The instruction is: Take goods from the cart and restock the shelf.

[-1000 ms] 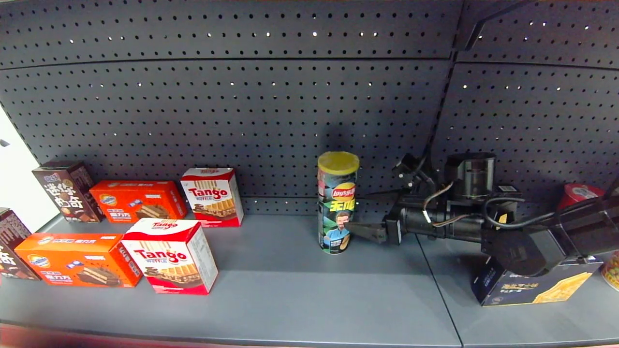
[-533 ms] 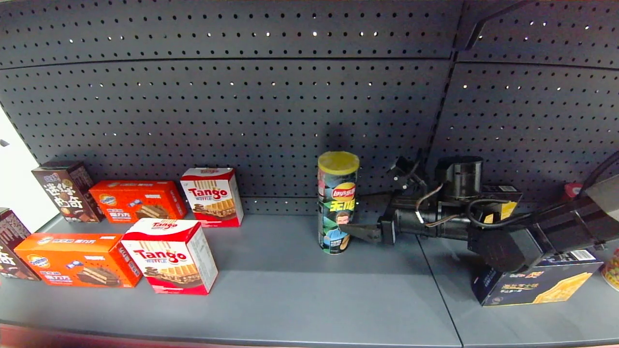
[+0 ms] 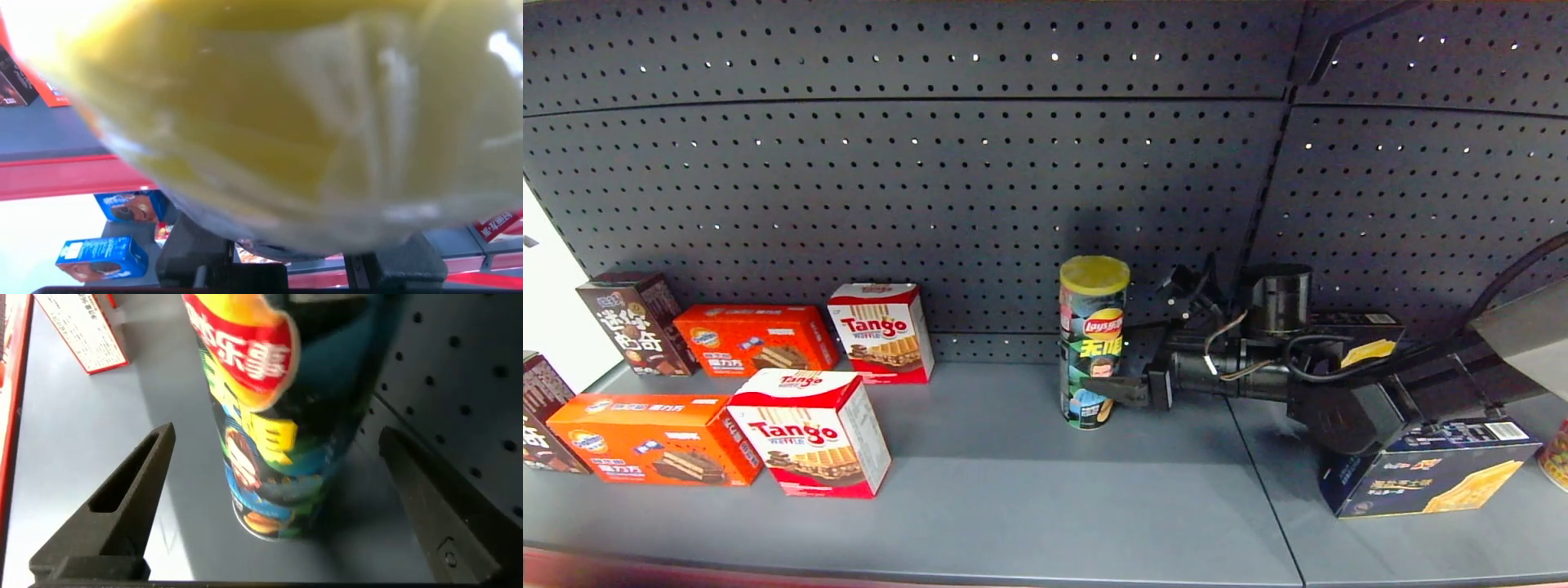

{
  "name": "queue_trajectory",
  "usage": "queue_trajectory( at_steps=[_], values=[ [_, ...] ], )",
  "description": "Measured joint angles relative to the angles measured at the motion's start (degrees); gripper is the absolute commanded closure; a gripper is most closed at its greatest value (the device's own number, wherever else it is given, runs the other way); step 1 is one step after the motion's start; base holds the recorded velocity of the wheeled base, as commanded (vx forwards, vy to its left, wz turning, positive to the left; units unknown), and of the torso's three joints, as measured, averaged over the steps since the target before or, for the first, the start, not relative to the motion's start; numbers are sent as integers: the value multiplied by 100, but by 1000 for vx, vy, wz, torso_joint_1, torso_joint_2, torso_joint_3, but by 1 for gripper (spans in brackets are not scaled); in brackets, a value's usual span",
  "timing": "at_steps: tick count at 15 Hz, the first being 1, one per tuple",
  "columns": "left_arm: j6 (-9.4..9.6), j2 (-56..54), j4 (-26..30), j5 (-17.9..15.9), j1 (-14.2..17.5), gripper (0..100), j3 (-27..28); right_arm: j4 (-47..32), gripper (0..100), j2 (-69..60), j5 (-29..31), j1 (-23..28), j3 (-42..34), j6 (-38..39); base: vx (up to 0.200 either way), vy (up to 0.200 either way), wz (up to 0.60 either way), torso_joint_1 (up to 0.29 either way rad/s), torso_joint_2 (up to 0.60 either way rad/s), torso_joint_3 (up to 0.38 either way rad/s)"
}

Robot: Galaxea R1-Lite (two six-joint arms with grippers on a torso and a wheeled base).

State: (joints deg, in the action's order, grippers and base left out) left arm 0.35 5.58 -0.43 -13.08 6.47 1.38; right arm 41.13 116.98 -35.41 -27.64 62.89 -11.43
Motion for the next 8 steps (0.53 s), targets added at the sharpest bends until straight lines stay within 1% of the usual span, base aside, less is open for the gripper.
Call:
queue_trajectory(
  at_steps=[8],
  values=[
    [0, 0, 0, 13, 0, 100, 18, 6, 0, 350, -2, -177, 266, 2, 0, 0, 0, 0, 0, 0]
  ],
)
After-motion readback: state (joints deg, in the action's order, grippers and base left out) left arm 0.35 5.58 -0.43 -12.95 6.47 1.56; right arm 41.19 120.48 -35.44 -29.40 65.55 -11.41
